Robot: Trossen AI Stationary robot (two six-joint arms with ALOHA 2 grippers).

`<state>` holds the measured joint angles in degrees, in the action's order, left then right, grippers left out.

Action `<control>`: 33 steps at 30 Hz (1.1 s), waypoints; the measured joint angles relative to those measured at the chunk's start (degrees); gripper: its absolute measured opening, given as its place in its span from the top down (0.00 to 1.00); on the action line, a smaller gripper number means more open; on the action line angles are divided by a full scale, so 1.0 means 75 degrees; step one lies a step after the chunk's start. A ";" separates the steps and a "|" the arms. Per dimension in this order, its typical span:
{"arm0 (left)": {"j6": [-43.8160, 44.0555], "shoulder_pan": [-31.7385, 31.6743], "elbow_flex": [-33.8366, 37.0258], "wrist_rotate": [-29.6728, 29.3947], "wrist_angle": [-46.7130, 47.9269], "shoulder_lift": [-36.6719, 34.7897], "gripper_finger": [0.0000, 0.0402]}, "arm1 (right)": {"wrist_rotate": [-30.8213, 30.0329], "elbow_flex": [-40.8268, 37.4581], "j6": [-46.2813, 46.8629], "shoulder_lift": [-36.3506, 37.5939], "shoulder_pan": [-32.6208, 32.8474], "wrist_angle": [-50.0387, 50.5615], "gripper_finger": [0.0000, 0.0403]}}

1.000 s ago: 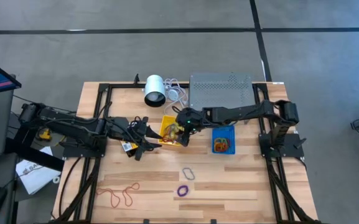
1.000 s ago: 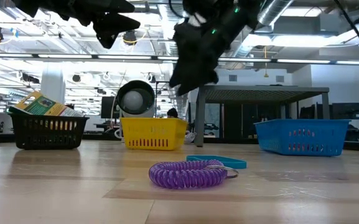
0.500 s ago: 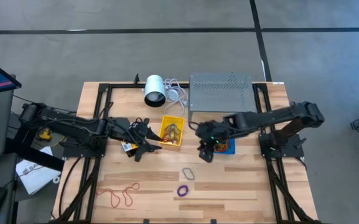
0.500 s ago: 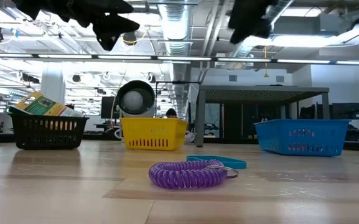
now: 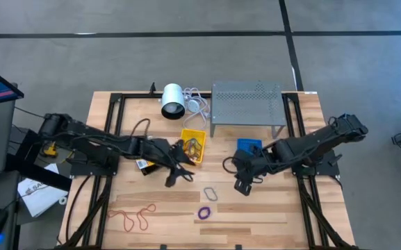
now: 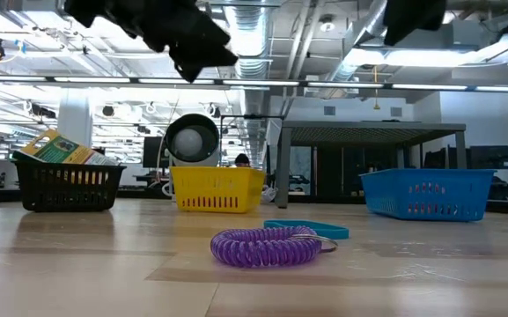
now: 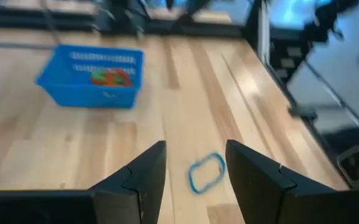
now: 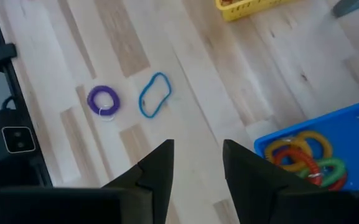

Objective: Pick & Place Office Desk Supplies
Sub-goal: Put the blue rubber band into the yellow basket

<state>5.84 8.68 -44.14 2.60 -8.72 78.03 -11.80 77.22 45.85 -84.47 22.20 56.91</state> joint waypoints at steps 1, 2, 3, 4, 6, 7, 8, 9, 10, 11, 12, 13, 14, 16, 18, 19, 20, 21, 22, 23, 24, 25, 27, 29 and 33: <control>-0.0106 0.0048 -0.0107 0.0058 0.0183 0.0134 0.59 | -0.0061 -0.0001 0.0078 -0.0010 0.0093 0.0019 0.67; -0.0195 0.0102 -0.0210 0.0078 0.0334 0.0282 0.59 | -0.0101 -0.0004 0.0126 -0.0017 0.0160 0.0025 0.67; -0.0340 0.0177 -0.0305 0.0091 0.0400 0.0432 0.59 | -0.0134 -0.0005 0.0167 -0.0017 0.0214 0.0013 0.67; -0.0544 0.0265 -0.0363 0.0086 0.0470 0.0557 0.59 | -0.0154 -0.0024 0.0214 -0.0014 0.0261 -0.0037 0.67; -0.1096 0.0464 -0.0416 0.0090 0.0462 0.0824 0.59 | -0.0187 -0.0132 0.0323 -0.0015 0.0331 -0.0134 0.67; -0.1422 0.0573 -0.0423 0.0085 0.0466 0.0973 0.59 | -0.0220 -0.0193 0.0363 -0.0020 0.0365 -0.0118 0.67; -0.1718 0.0662 -0.0426 0.0039 0.0450 0.1139 0.59 | -0.0243 -0.0242 0.0409 -0.0020 0.0404 -0.0114 0.67; -0.2009 0.0771 -0.0426 -0.0042 0.0461 0.1291 0.59 | -0.0293 -0.0305 0.0436 -0.0017 0.0439 -0.0189 0.67; -0.2276 0.0868 -0.0426 -0.0124 0.0394 0.1471 0.59 | -0.0321 -0.0386 0.0439 -0.0016 0.0450 -0.0310 0.67; -0.2494 0.0950 -0.0430 -0.0229 0.0239 0.1658 0.59 | -0.0328 -0.0475 0.0437 -0.0016 0.0451 -0.0450 0.67; -0.2702 0.1039 -0.0430 -0.0355 0.0207 0.1808 0.59 | -0.0329 -0.0534 0.0437 -0.0026 0.0451 -0.0538 0.67; -0.2834 0.1104 -0.0429 -0.0490 0.0118 0.1962 0.59 | -0.0363 -0.0578 0.0438 -0.0029 0.0453 -0.0641 0.67; -0.2941 0.1140 -0.0429 -0.0587 -0.0117 0.2134 0.59 | -0.0386 -0.0608 0.0437 -0.0026 0.0451 -0.0769 0.67; -0.3000 0.1169 -0.0429 -0.0713 -0.0331 0.2326 0.59 | -0.0436 -0.0653 0.0393 -0.0026 0.0445 -0.0947 0.67; -0.3006 0.1149 -0.0548 -0.0712 -0.0446 0.2530 0.59 | -0.0441 -0.0714 0.0310 -0.0023 0.0437 -0.1096 0.67; -0.3006 0.1135 -0.0631 -0.0715 -0.0432 0.2613 0.59 | -0.0441 -0.0721 0.0287 -0.0023 0.0437 -0.1129 0.67; -0.3032 0.1135 -0.0710 -0.0713 -0.0353 0.2683 0.59 | -0.0444 -0.0721 0.0257 -0.0021 0.0437 -0.1149 0.67; -0.3115 0.1137 -0.0844 -0.0712 -0.0349 0.2793 0.59 | -0.0447 -0.0721 0.0238 -0.0020 0.0437 -0.1184 0.67; -0.3200 0.1145 -0.0985 -0.0714 -0.0339 0.2895 0.59 | -0.0448 -0.0721 0.0229 -0.0020 0.0437 -0.1195 0.67; -0.3307 0.1146 -0.1109 -0.0714 -0.0191 0.2971 0.59 | -0.0465 -0.0721 0.0226 -0.0020 0.0437 -0.1205 0.67; -0.3372 0.1147 -0.1263 -0.0697 0.0001 0.3074 0.59 | -0.0470 -0.0721 0.0224 -0.0020 0.0437 -0.1243 0.67; -0.3385 0.1146 -0.1430 -0.0680 0.0181 0.3198 0.59 | -0.0470 -0.0721 0.0223 -0.0020 0.0440 -0.1264 0.67; -0.3388 0.1103 -0.1699 -0.0467 0.0544 0.3407 0.59 | -0.0470 -0.0721 0.0210 -0.0020 0.0445 -0.1248 0.67; -0.3394 0.1099 -0.1949 -0.0130 0.0718 0.3656 0.59 | -0.0476 -0.0721 0.0210 -0.0020 0.0474 -0.1225 0.67; -0.3502 0.1088 -0.2423 0.0203 0.1225 0.4103 0.59 | -0.0497 -0.0721 0.0089 -0.0020 0.0499 -0.1259 0.67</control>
<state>-20.43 16.84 -62.31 4.12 0.47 108.81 -15.53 71.81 46.51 -84.62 25.94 47.46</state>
